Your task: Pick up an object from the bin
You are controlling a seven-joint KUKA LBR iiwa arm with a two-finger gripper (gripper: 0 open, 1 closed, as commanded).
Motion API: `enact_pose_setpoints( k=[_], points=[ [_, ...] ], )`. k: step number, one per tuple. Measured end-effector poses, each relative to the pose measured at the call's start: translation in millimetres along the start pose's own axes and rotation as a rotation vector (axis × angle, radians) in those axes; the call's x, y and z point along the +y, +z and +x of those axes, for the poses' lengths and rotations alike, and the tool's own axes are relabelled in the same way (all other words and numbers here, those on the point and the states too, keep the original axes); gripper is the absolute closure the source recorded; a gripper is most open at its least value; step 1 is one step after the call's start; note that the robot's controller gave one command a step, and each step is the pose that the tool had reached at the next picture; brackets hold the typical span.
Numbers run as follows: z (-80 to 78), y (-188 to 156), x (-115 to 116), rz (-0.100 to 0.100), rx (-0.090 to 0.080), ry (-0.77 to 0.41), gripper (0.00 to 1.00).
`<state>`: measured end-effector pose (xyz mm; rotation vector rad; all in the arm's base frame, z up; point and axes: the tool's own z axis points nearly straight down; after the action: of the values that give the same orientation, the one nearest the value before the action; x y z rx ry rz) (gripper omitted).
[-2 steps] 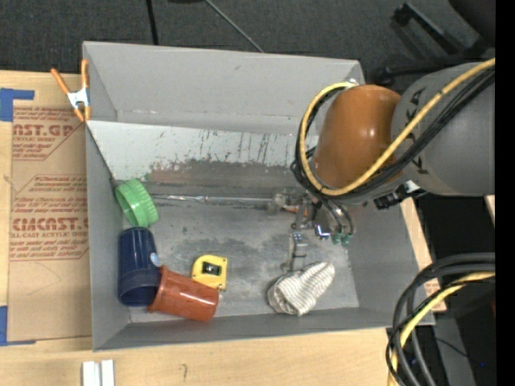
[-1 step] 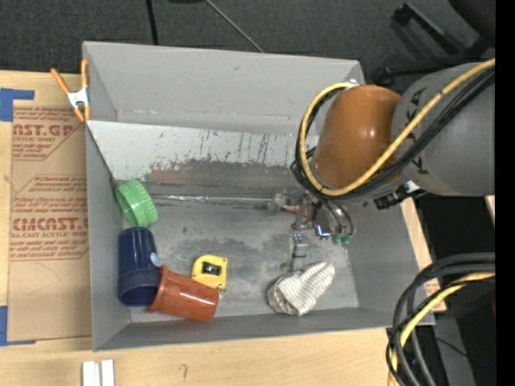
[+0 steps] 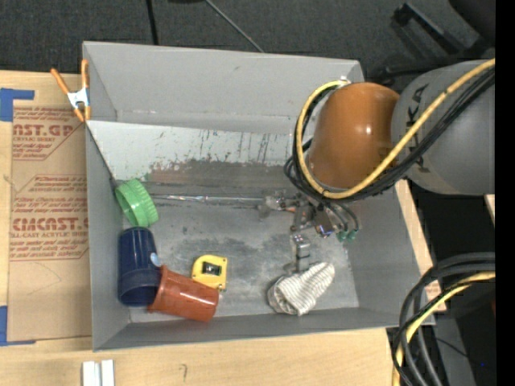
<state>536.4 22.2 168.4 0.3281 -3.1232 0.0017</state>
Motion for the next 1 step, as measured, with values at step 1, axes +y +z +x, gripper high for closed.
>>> enact_pose_setpoints(
  k=[1],
  points=[
    [14.1, 21.1, -9.8, -0.001, -0.010, -0.192, 0.00]
  ],
)
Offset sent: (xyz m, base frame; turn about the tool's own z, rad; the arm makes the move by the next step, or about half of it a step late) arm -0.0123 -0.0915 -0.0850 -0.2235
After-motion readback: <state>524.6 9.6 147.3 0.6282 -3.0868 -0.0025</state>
